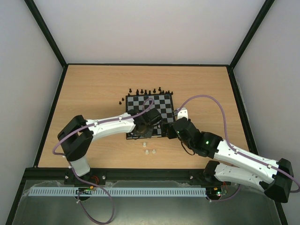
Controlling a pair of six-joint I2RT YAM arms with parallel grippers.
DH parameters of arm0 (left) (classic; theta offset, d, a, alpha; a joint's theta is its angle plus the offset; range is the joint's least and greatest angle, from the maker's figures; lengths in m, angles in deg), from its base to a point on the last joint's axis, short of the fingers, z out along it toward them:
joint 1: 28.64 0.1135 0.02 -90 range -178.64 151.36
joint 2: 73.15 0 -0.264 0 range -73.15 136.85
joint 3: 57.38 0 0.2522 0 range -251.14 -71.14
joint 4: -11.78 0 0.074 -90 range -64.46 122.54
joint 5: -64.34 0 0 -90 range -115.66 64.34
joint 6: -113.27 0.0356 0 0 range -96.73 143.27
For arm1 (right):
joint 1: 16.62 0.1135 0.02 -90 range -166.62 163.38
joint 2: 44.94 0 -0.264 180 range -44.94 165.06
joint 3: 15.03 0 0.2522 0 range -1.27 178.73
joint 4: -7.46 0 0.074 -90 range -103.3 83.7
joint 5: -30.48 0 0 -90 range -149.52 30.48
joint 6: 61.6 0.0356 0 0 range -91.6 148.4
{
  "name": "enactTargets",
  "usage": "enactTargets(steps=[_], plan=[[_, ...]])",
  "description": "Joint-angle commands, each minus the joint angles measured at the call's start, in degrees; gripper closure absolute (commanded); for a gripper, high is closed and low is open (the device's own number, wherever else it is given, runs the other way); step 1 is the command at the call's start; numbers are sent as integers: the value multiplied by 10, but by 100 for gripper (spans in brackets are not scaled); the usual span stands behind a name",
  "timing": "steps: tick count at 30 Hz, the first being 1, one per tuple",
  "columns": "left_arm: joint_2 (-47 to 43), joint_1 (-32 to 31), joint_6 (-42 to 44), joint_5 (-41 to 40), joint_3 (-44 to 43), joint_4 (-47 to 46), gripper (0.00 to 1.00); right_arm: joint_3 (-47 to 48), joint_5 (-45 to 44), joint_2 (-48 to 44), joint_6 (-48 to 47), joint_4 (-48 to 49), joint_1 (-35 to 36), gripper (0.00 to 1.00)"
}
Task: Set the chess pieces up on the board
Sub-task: Place the chess piece on the chessboard.
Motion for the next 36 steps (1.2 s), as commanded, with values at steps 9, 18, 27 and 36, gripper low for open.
enactTargets(steps=[9, 18, 27, 36], plan=[[35, 24, 39, 13, -20, -14, 95, -3, -13, -4, 4, -11, -1, 1], [50, 34, 47, 18, -23, -17, 95, -3, -9, -2, 4, -8, -1, 1], [52, 37, 49, 20, -22, -14, 94, -2, -6, 4, 3, -7, -1, 1], [48, 37, 47, 19, -16, -10, 94, -2, -4, 7, 3, -7, -1, 2]])
